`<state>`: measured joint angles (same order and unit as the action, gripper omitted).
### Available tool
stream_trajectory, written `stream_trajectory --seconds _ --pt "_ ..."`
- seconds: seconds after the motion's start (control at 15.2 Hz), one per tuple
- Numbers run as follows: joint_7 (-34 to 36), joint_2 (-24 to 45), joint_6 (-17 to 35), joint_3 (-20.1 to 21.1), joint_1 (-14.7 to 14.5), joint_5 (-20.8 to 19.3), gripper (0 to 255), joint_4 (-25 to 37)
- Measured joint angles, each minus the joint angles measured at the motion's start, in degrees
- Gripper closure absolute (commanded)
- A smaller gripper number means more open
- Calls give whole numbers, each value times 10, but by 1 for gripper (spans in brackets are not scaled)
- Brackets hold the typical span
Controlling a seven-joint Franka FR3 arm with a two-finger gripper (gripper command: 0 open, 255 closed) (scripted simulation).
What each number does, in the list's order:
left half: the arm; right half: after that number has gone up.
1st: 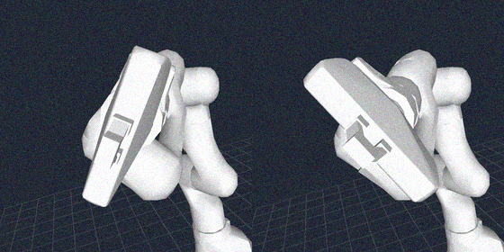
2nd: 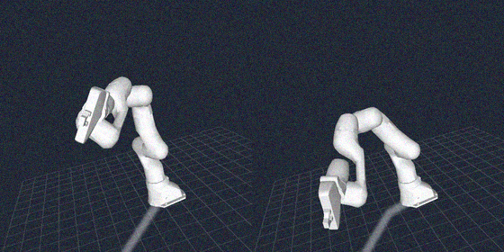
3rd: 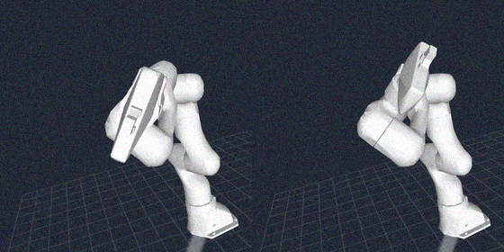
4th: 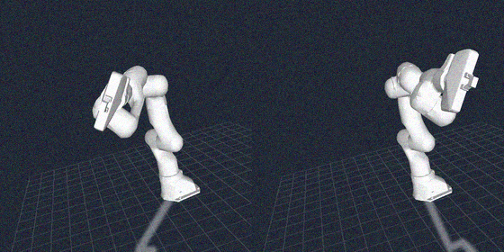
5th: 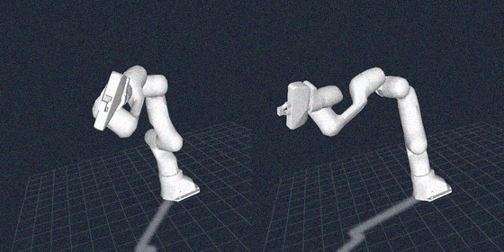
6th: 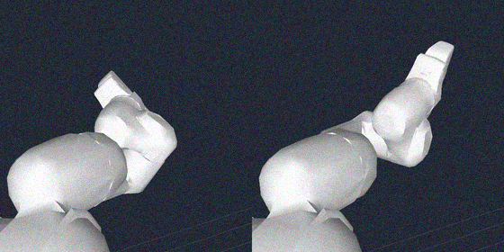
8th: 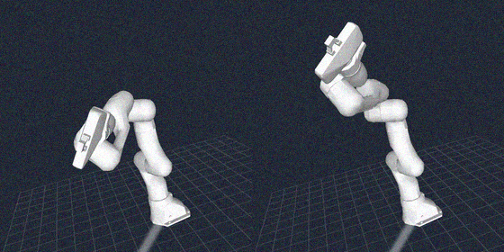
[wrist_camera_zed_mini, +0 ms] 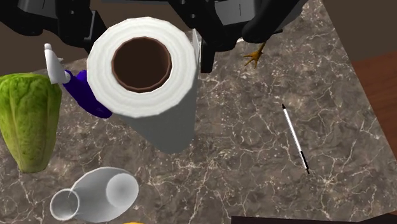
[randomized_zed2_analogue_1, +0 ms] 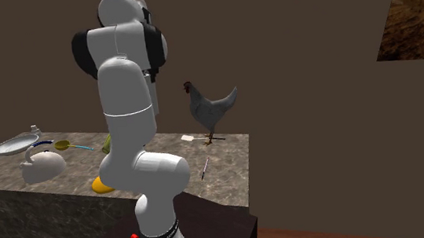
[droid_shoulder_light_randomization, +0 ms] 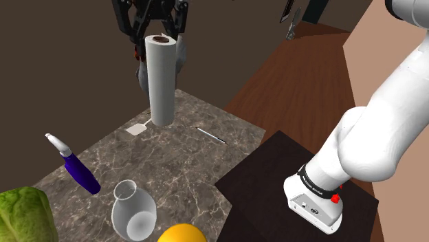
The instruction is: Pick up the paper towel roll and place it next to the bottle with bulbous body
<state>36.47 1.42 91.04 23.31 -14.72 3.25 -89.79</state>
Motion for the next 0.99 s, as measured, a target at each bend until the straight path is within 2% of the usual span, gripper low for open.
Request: stream_trajectory --seconds 0.99 --pt "-10 -12 119 -1 1 6 255 -131"
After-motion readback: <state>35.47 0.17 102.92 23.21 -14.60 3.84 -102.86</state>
